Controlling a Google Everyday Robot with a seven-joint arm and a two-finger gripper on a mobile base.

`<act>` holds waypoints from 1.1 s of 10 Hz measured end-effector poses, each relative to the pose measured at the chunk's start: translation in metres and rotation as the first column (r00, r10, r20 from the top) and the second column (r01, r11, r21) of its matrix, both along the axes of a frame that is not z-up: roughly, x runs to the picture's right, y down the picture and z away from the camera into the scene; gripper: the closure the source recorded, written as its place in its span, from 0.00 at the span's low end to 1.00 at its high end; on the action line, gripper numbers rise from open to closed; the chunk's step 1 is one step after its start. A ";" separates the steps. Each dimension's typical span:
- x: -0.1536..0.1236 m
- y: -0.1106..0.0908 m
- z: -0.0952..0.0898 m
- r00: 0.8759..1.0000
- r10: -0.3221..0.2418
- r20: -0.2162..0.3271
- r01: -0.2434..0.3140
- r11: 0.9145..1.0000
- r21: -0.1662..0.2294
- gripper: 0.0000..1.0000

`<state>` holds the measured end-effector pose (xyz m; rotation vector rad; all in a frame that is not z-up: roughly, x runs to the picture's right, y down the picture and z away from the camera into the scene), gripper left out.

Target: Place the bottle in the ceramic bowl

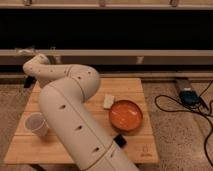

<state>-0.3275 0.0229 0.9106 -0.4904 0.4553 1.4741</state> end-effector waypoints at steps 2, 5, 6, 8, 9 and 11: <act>0.020 -0.014 -0.037 0.999 -0.001 0.032 0.001 1.000 0.007 1.00; 0.079 -0.019 -0.083 0.999 0.016 0.039 -0.016 1.000 0.020 1.00; 0.104 -0.018 -0.097 0.999 0.027 0.033 -0.028 0.999 0.024 1.00; 0.147 -0.015 -0.118 0.999 0.047 0.020 -0.047 0.998 0.029 1.00; 0.170 -0.014 -0.125 0.998 0.059 0.009 -0.059 0.998 0.029 1.00; 0.222 -0.010 -0.139 0.995 0.096 -0.021 -0.096 0.995 0.025 1.00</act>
